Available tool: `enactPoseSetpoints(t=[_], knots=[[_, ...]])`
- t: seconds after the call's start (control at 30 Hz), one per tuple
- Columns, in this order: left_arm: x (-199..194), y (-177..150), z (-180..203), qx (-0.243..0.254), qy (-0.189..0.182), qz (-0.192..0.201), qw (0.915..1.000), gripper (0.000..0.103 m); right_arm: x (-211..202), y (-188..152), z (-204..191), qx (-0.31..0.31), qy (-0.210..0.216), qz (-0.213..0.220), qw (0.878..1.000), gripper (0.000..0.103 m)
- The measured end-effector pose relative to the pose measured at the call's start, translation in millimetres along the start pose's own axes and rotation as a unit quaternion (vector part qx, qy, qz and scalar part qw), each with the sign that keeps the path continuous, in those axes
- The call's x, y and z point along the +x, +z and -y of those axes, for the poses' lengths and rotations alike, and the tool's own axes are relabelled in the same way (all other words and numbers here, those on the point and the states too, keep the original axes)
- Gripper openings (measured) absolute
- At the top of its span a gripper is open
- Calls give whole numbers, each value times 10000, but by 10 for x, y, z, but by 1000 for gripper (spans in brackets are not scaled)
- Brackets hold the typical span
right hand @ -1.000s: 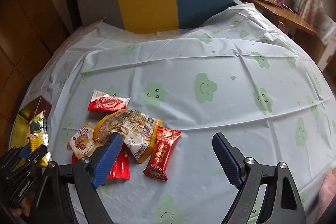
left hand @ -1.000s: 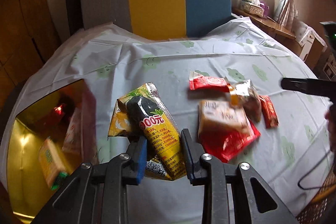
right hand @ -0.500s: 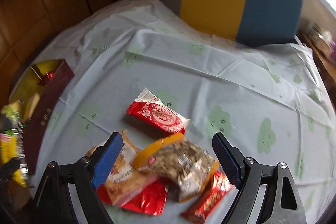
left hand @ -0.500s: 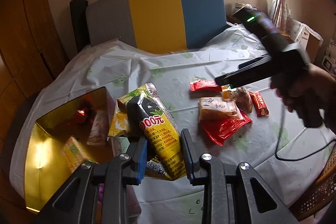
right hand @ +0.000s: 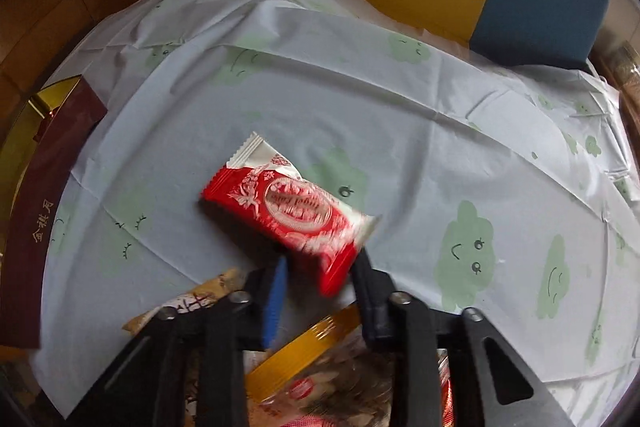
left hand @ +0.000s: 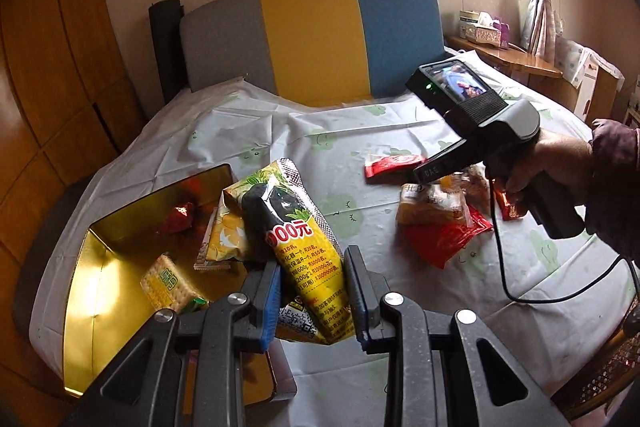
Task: Organize snacks
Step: 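Grasp the red-and-white wafer with the right gripper while the left gripper holds the yellow pack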
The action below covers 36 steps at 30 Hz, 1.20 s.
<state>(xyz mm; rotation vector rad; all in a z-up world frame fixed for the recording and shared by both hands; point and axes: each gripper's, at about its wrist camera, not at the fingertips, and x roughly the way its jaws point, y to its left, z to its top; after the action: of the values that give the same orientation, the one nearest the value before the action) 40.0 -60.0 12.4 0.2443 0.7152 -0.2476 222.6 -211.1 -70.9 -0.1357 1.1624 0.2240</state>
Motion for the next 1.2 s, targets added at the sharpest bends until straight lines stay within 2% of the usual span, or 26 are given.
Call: enactPoseSetpoints(t=[0.3, 0.5, 0.53, 0.57, 0.6, 0.8, 0.93, 1.0, 1.03, 1.07, 1.1, 1.13, 1.17, 1.2], knots=[[-111, -10, -24, -27, 44, 115, 9999, 30, 6, 18, -89, 127, -136, -50, 9998, 24], [-162, -27, -50, -71, 70, 144, 9998, 30, -70, 33, -302, -46, -148, 11, 9999, 22], [-168, -31, -57, -85, 72, 142, 9998, 30, -96, 37, -333, -51, -127, 50, 9999, 21], [-172, -32, -66, -95, 73, 143, 9998, 30, -133, 48, -371, -60, -78, 96, 9999, 6], [-180, -36, -73, -107, 76, 151, 9998, 30, -160, 51, -397, -63, -21, 106, 9999, 0], [-202, -72, -137, -213, 72, 151, 9996, 29, -256, -8, -663, -338, 340, -75, 9988, 0], [-233, -98, -180, -264, 89, 178, 9995, 29, -361, -35, -651, -408, 479, -27, 9980, 2], [-237, -107, -214, -315, 102, 180, 9993, 29, -409, -17, -608, -451, 343, 76, 9984, 11], [-235, -113, -231, -339, 103, 179, 9992, 29, -422, -5, -592, -499, 255, 139, 9983, 30], [-233, -118, -250, -371, 105, 176, 9991, 29, -439, 12, -591, -597, 155, 240, 9978, 53], [-232, -125, -266, -393, 105, 174, 9990, 29, -456, 21, -606, -745, 99, 362, 9965, 61], [-226, -129, -280, -416, 100, 166, 9989, 29, -457, 26, -632, -933, 114, 409, 9947, 66], [-222, -135, -297, -441, 94, 161, 9989, 29, -434, 35, -676, -1187, 69, 395, 9921, 66], [-222, -138, -308, -461, 98, 159, 9988, 29, -385, 42, -747, -1565, -182, 383, 9868, 66]])
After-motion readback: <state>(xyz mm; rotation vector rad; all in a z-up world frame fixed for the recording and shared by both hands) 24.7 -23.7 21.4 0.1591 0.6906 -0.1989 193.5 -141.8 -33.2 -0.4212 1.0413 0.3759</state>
